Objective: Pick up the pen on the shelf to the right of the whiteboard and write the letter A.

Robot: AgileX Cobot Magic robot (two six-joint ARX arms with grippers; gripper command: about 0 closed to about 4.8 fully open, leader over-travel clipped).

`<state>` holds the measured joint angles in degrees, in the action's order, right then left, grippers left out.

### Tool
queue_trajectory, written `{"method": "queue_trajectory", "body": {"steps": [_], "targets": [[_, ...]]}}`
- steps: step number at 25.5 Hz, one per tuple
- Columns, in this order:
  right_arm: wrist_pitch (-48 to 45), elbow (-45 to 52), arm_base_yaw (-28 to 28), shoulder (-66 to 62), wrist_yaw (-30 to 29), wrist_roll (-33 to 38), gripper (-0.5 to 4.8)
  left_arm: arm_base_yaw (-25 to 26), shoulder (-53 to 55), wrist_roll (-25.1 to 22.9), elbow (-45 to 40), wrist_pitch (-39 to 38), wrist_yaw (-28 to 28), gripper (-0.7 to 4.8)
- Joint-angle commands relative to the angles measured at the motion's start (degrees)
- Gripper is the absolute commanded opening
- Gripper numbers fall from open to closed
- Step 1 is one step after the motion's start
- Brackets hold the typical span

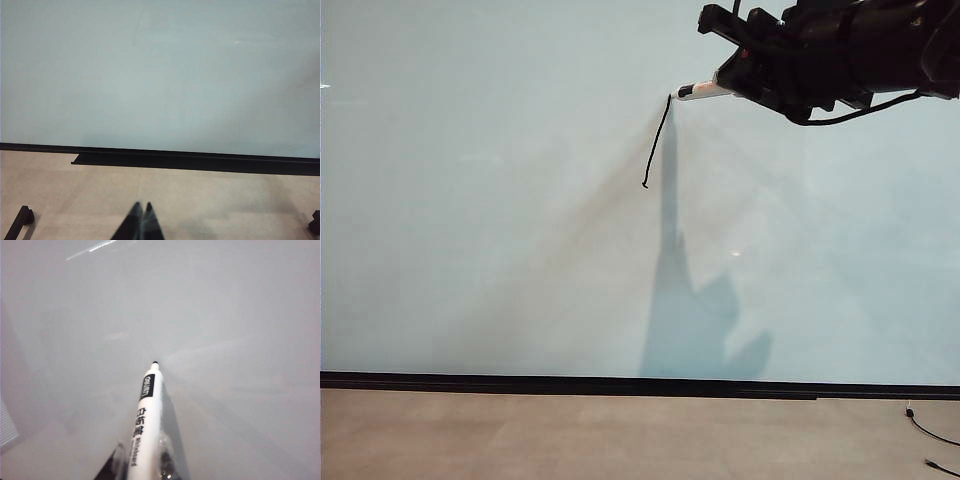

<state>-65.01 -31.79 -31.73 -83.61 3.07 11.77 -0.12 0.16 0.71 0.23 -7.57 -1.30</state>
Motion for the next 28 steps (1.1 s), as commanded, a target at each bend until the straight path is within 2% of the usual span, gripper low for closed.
{"method": "queue_trajectory", "body": {"steps": [1,28], "targets": [[0.02,-0.24,-0.04,0.13,1.53,0.39,-0.03,0.02,0.02,-0.26,0.15,0.35,-0.20,-0.04],[3.17,1.97,-0.07,0.13,6.03,1.73,-0.03,0.00,0.02,-0.26,0.15,0.35,-0.17,-0.05]]}}
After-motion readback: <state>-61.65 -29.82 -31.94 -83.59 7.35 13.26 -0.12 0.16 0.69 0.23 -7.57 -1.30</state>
